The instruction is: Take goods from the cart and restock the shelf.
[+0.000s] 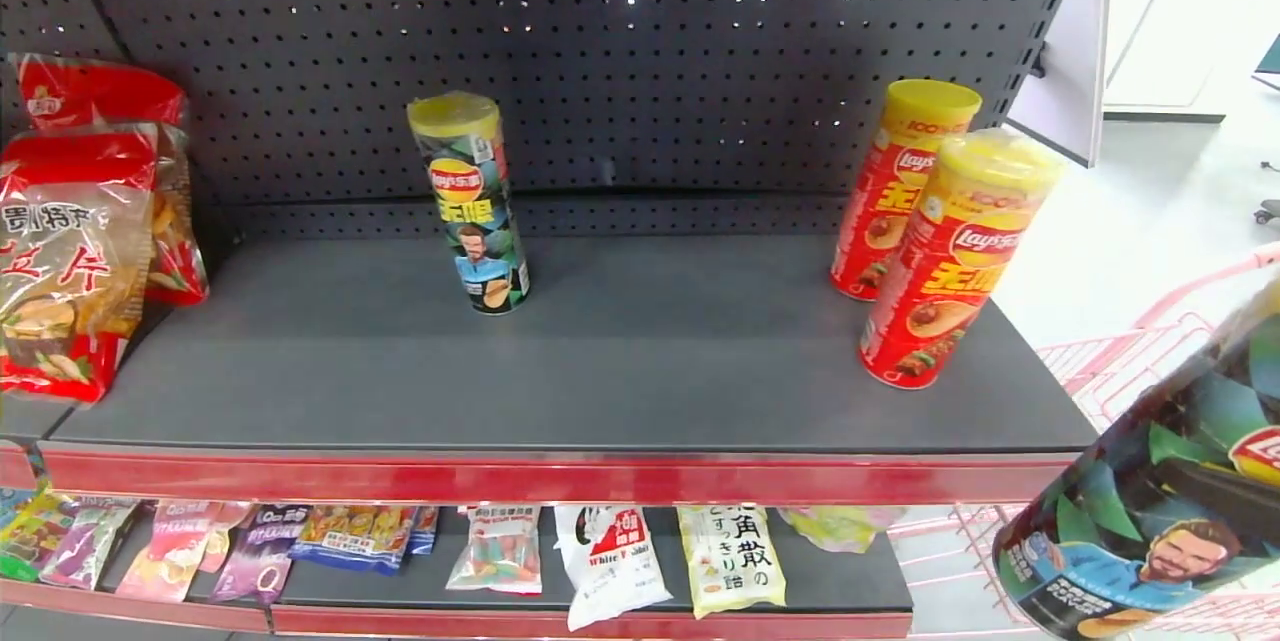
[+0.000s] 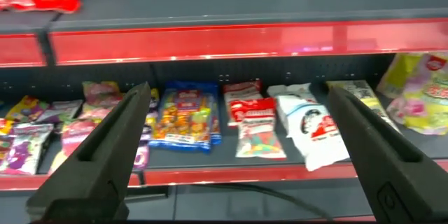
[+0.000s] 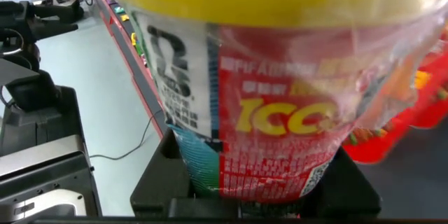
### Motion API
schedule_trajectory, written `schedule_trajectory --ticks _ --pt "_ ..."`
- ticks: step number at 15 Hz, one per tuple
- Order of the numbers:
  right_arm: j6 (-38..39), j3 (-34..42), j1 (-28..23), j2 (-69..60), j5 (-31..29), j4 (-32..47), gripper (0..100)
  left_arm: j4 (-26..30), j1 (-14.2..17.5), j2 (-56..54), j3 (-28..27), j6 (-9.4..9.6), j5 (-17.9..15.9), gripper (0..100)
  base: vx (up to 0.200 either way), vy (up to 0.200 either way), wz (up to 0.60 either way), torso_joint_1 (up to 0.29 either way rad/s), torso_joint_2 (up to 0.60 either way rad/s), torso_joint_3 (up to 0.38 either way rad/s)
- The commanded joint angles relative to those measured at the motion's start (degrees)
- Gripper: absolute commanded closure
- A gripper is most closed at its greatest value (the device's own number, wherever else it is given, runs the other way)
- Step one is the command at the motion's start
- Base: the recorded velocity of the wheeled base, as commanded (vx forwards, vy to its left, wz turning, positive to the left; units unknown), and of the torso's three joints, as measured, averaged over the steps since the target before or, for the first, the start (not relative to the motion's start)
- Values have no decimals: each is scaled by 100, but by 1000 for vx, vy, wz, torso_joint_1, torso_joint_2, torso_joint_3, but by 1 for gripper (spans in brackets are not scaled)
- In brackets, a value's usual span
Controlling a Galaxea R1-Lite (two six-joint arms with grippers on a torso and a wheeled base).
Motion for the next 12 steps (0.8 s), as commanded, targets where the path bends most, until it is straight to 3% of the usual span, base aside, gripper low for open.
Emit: schedule_trajectory --ticks 1,12 --pt "-2 16 -2 -30 4 -4 100 2 1 5 1 -1 1 0 0 200 0 -2 2 2" --pt "-2 68 -2 -65 4 -4 100 2 1 5 1 -1 1 0 0 200 0 2 3 1"
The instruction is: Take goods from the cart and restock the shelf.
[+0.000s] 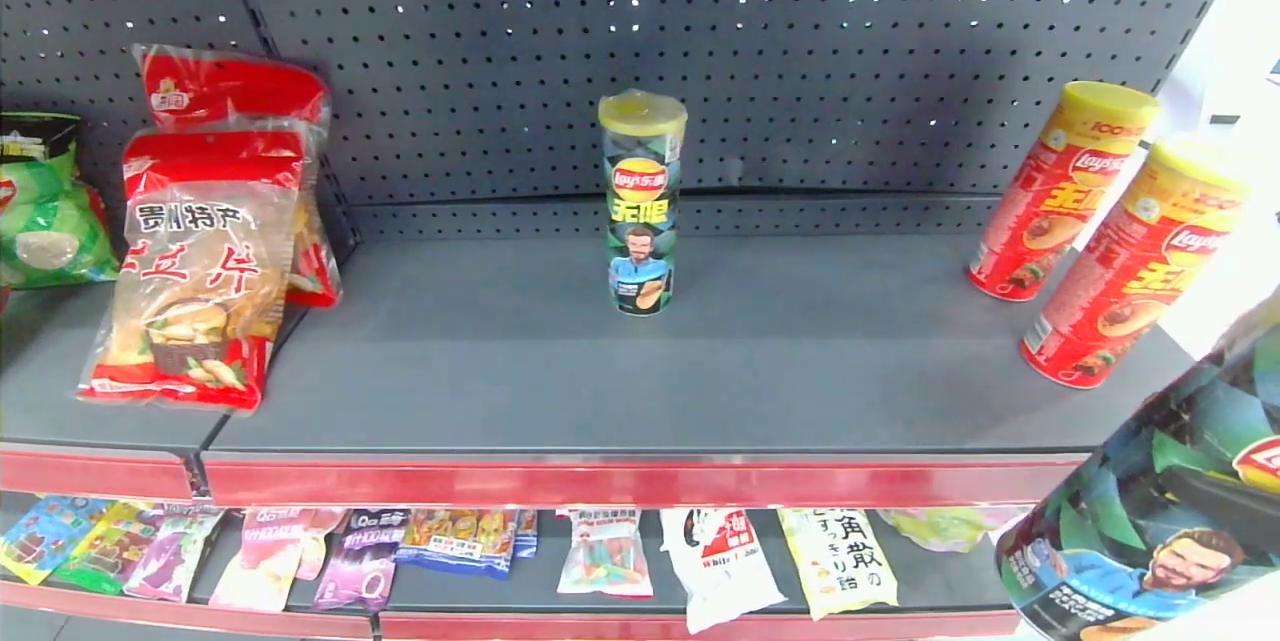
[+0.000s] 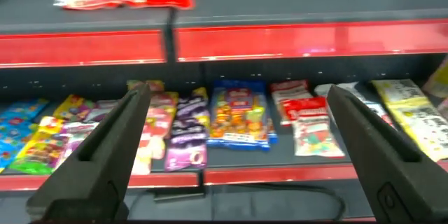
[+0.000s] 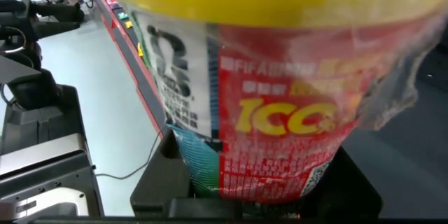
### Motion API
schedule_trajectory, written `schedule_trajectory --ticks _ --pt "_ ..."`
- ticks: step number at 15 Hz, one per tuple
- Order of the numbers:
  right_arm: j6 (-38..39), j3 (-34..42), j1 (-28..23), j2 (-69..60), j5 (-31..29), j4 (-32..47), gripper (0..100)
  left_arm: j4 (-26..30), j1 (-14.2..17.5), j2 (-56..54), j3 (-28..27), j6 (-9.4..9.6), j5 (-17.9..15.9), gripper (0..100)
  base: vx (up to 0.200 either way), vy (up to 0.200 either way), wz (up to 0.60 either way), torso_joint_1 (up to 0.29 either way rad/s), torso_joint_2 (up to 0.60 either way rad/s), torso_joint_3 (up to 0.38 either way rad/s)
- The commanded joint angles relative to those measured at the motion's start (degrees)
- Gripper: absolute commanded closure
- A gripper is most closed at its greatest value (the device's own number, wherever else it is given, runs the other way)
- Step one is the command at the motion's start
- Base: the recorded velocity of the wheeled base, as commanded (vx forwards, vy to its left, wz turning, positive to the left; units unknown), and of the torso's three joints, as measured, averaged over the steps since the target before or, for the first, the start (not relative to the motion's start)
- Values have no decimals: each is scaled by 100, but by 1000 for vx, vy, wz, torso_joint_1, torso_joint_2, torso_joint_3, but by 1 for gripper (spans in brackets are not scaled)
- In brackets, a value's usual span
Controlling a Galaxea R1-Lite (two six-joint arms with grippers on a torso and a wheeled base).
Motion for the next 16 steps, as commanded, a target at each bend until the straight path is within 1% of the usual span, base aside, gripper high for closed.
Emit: schedule_trajectory --ticks 1,10,16 --pt "-2 34 0 3 3 -3 100 2 1 5 1 -1 1 0 0 200 0 2 2 2" --pt "-2 157 0 -59 20 -3 100 2 1 5 1 -1 1 0 0 0 0 0 0 0" --pt "-2 174 0 -68 3 -3 100 2 1 5 1 8 1 0 200 0 0 -1 2 5"
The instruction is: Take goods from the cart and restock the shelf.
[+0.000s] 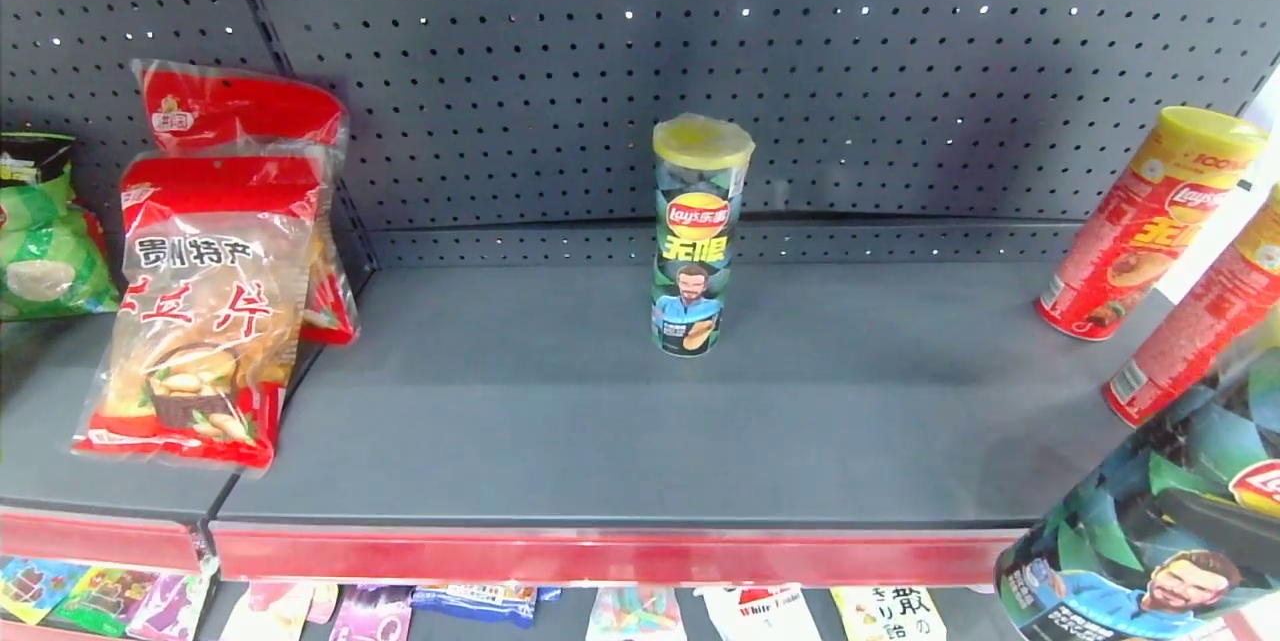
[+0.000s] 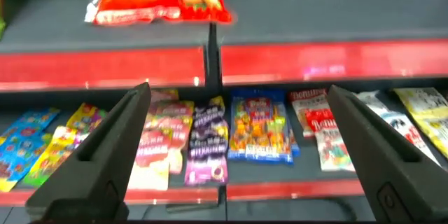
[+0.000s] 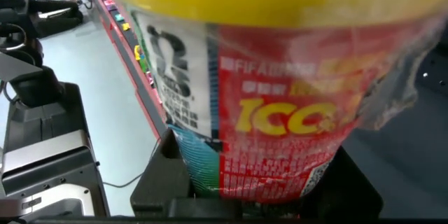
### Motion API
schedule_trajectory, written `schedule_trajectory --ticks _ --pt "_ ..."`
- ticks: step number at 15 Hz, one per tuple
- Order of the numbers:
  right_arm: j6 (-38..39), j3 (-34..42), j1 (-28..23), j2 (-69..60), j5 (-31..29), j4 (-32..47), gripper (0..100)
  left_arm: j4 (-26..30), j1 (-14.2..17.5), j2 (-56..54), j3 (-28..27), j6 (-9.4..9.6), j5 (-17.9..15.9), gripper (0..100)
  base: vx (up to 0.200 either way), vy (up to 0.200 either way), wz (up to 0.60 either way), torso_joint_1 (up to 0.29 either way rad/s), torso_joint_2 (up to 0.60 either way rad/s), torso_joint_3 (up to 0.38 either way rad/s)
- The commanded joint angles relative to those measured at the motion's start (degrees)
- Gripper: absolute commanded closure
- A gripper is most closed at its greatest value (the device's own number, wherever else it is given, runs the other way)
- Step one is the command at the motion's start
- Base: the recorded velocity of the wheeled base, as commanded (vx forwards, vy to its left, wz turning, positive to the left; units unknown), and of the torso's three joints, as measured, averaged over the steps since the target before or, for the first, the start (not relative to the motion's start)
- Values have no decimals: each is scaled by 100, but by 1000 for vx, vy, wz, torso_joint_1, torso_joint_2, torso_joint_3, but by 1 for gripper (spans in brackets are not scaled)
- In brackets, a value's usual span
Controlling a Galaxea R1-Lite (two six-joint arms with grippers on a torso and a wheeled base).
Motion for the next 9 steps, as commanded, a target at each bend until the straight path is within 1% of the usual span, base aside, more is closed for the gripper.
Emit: schedule_trajectory --ticks 1,9 --pt "-2 0 -2 9 4 -4 100 2 1 5 1 -2 -2 0 0 0 0 0 0 0" --pt "-2 44 33 -70 13 -4 100 2 1 5 -8 -2 -2 0 0 0 0 0 0 0"
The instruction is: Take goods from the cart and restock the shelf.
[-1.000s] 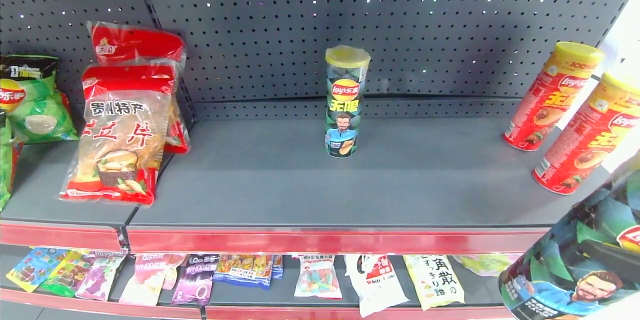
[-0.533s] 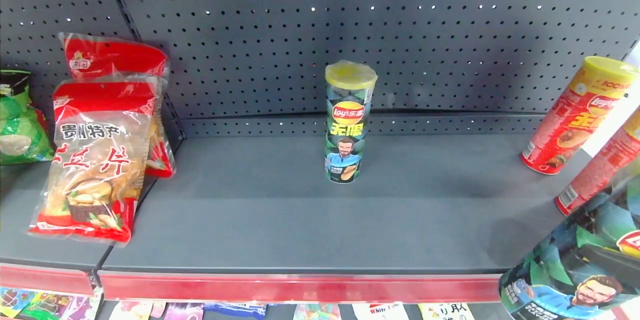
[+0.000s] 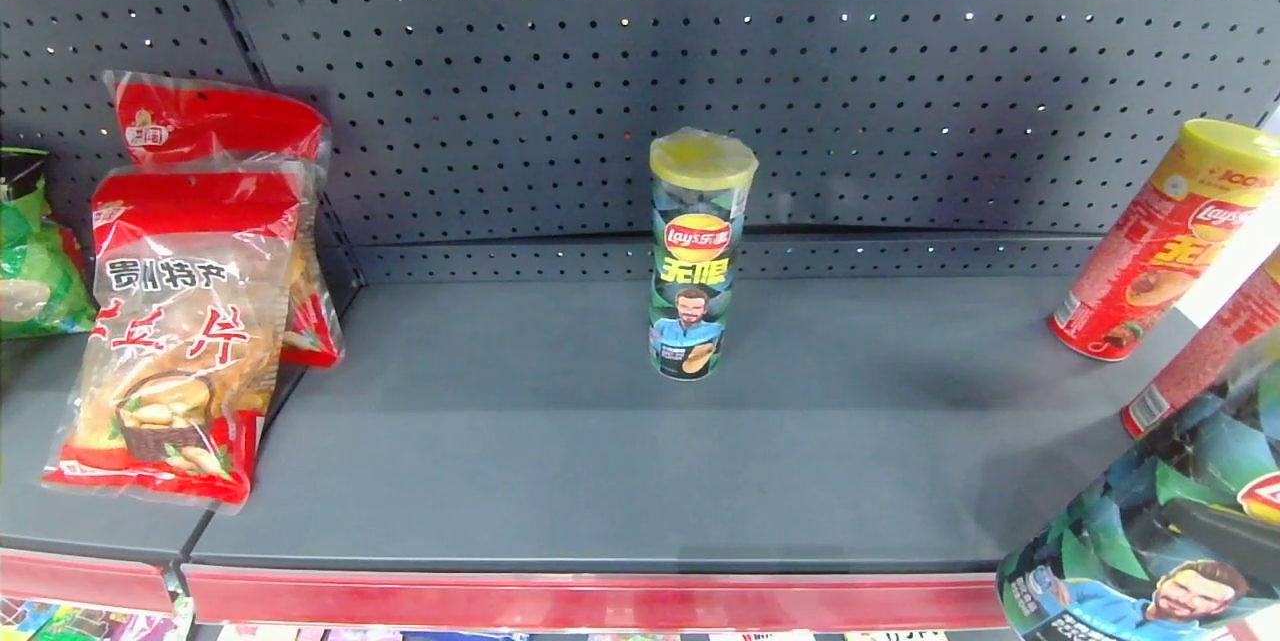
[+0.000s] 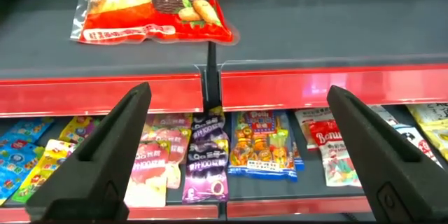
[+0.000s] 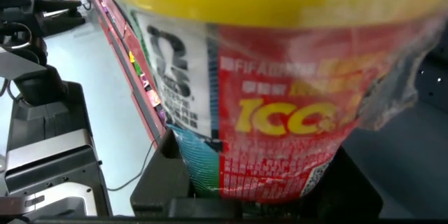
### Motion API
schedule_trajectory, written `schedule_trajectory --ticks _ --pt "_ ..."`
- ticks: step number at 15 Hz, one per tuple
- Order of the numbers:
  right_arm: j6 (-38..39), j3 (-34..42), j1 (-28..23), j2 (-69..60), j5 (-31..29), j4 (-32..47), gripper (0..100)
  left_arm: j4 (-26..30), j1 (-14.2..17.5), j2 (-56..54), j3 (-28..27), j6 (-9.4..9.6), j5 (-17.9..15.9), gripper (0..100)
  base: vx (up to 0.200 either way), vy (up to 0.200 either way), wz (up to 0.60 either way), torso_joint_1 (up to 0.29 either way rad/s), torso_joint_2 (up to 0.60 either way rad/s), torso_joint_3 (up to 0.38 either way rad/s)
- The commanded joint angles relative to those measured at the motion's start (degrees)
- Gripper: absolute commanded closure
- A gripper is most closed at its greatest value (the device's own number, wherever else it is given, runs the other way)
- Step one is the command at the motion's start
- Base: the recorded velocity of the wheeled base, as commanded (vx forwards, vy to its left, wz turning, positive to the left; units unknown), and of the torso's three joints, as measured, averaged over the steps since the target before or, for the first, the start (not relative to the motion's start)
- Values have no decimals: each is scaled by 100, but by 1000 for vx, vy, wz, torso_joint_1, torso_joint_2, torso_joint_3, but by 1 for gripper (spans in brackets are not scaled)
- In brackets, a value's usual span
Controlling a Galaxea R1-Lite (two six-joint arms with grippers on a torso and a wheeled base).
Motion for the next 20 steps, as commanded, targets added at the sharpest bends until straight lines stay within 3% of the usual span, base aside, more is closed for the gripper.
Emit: schedule_trajectory --ticks 1,4,12,17,20 --pt "-2 -5 15 -3 4 -1 100 2 1 5 7 7 1 0 0 0 0 0 0 0" --pt "-2 -5 32 -12 4 -1 100 2 1 5 7 7 1 0 200 0 0 -6 -2 1" --pt "-2 -101 32 -38 -5 -1 100 2 1 5 -2 -2 1 0 0 0 0 0 0 0" --pt "-55 -629 138 410 4 8 100 2 1 5 7 -11 1 0 0 0 0 0 0 0" --pt "-134 -655 305 621 -14 -9 100 2 1 5 -2 77 -52 0 0 0 0 0 0 0"
